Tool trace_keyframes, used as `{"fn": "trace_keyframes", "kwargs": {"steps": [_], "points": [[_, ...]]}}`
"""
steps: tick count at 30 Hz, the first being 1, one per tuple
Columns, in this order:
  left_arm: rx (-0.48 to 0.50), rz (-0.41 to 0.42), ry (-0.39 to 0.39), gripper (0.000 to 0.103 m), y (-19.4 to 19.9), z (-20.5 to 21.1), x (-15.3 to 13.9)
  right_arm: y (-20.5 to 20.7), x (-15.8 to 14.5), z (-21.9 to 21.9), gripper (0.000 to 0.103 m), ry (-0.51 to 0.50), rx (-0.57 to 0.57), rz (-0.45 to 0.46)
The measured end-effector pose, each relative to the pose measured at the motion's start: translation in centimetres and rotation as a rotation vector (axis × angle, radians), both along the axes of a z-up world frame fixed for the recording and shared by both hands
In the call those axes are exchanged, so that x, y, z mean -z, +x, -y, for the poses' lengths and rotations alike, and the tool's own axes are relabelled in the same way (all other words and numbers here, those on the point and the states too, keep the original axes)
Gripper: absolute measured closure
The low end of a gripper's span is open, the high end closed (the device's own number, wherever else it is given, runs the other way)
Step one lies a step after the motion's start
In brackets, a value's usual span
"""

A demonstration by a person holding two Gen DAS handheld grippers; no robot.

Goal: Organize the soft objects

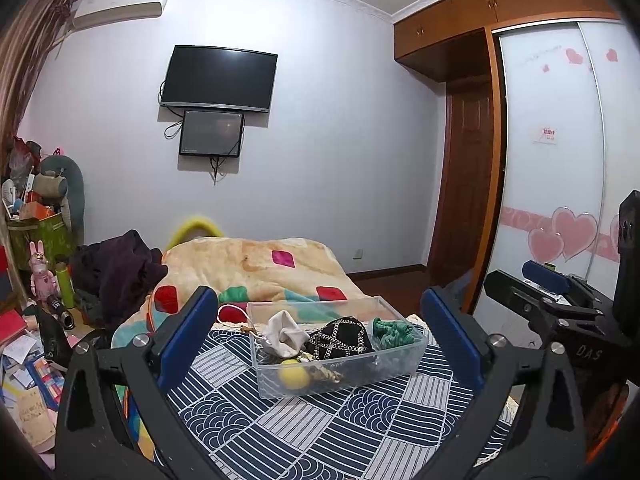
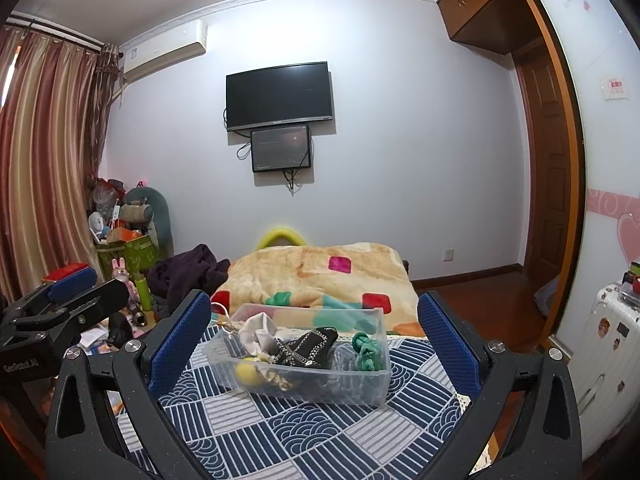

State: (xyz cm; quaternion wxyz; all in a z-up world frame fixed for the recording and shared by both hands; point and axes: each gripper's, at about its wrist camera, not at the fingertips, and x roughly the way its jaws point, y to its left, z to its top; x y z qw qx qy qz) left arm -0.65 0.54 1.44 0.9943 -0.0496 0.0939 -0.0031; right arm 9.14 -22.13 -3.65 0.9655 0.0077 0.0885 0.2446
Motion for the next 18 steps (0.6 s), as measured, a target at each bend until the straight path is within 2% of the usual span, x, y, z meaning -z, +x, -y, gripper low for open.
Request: {"fn": "trace_keyframes", "kwargs": {"steps": [18], "points": [[0.001, -0.001, -0.003, 0.0, 0.12, -0.01, -0.08, -0.09, -0.35, -0.02, 0.0, 0.009, 0.003, 0.003]]}}
